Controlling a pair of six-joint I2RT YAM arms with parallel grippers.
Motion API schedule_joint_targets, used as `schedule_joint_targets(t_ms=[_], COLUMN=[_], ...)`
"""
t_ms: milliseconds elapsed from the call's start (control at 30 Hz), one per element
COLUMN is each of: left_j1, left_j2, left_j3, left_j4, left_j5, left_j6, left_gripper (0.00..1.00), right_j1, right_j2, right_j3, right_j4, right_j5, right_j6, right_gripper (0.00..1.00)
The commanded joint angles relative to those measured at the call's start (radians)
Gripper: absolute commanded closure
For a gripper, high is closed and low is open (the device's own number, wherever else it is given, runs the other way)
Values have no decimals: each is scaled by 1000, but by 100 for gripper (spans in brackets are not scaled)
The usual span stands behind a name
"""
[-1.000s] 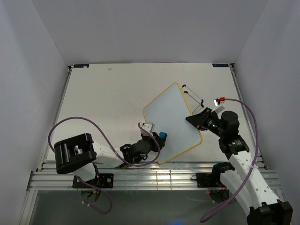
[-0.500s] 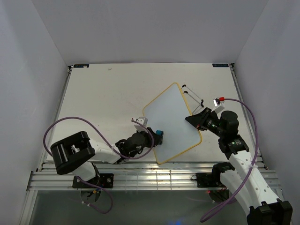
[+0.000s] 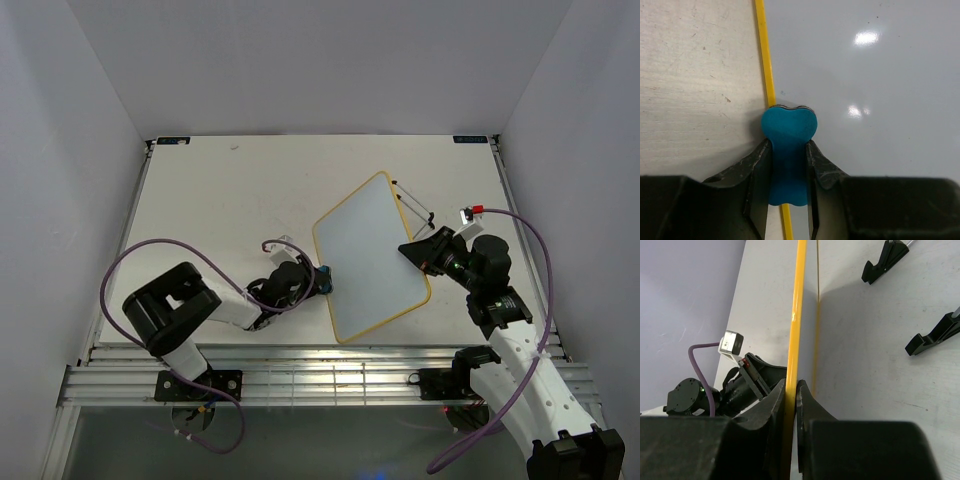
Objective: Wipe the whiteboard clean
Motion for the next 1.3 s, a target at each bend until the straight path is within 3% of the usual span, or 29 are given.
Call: schedule_joint_targets(t_ms=[0,233,367,533,667,700,800,867,1000,1267], left_j1=[-32,-282,-448,-597,-632,-632,-588,-482,-298,-13], left_j2=[58,-93,-76,-31,-36,-51,-142,-189,-309,-349], left_j3=[3,-9,52,126,149,138,72,60,-13,-17], left_j4=[-306,15,37,106,119,117,77,-74,-145,-323], left_j5=[70,36,-70,-82,-65,-117,-182,-182,-144,-104], left_j6=[45,310,381,442,456,453,445,405,370,306], left_gripper=[100,100,100,100,100,100,100,100,100,100], right_j1=[39,40,40,39,40,40,40,40,39,40], right_j2=[-24,-11,-13,-11,-11,-13,-22,-22,-22,-13], right_j3=[64,50,41,48,52,48,44,44,47,64], right_j4=[193,217,228,226,220,220,213,199,185,145], right_j5=[-251,-245,-231,-230,-228,-230,-225,-225,-219,-175], right_j6=[83,95,106,108,103,103,96,85,51,-32], right_gripper=[92,92,92,92,92,92,92,92,92,92])
